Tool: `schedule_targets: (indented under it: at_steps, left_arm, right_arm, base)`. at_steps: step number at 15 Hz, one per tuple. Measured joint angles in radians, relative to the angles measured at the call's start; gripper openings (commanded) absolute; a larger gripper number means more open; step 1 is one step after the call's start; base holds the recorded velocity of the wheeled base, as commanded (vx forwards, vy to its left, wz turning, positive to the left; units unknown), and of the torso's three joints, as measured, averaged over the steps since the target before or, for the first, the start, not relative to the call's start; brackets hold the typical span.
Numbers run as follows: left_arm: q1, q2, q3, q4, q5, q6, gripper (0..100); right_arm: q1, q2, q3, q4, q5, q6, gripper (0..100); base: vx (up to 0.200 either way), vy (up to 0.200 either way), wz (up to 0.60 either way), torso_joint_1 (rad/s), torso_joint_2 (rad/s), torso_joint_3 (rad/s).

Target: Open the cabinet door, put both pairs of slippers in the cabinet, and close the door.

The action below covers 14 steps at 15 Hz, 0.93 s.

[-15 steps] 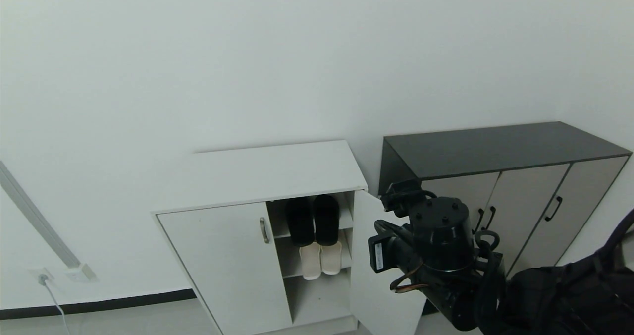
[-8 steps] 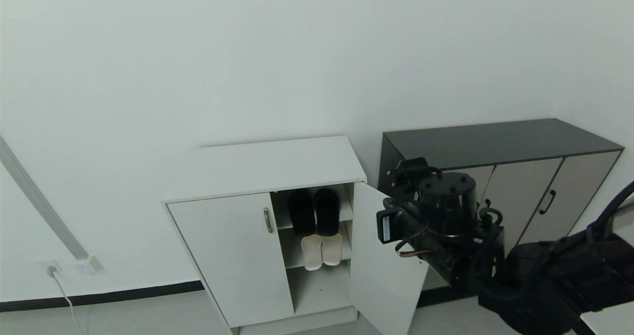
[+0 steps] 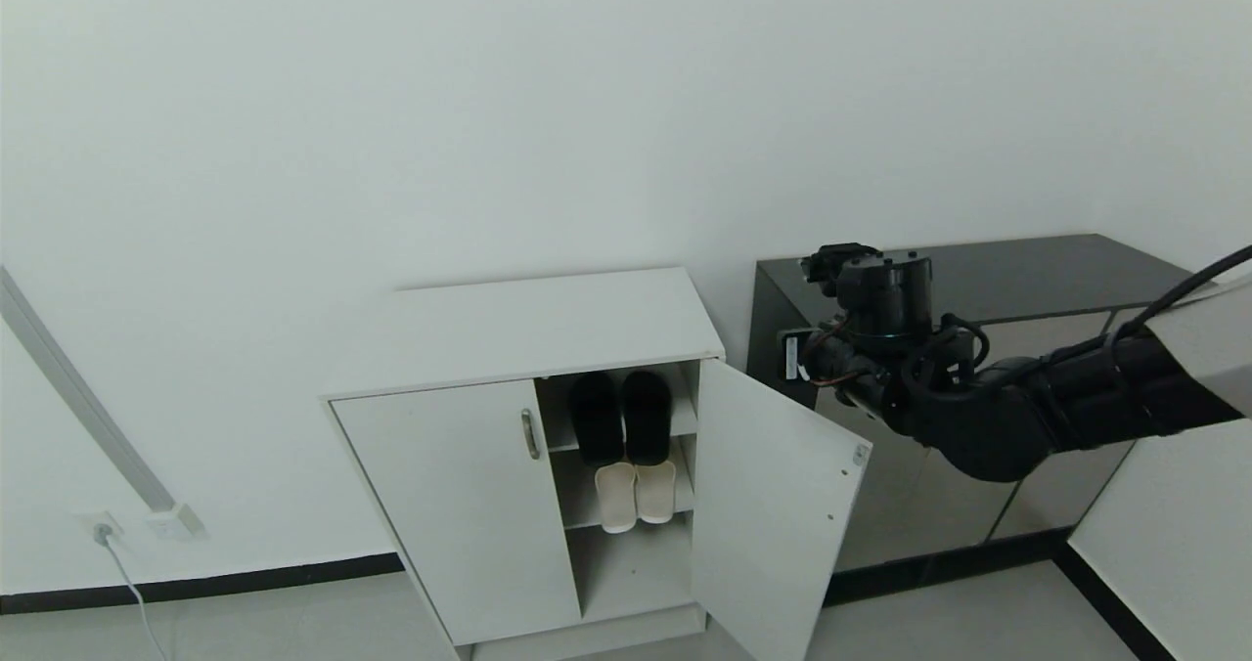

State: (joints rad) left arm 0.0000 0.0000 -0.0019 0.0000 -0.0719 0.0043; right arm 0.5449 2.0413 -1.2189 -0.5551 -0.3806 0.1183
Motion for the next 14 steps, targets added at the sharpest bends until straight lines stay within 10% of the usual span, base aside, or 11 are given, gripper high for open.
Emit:
schedule_targets:
  at_steps: [14]
  left_arm:
    - [0.000,0.000,0.000,0.000,0.000,-0.001,0]
  right_arm:
    - [-0.144,0.293,-0.157,-0.001,0.067,0.057,0]
  base:
    - [0.000,0.000,0.00,0.000,0.00,0.000]
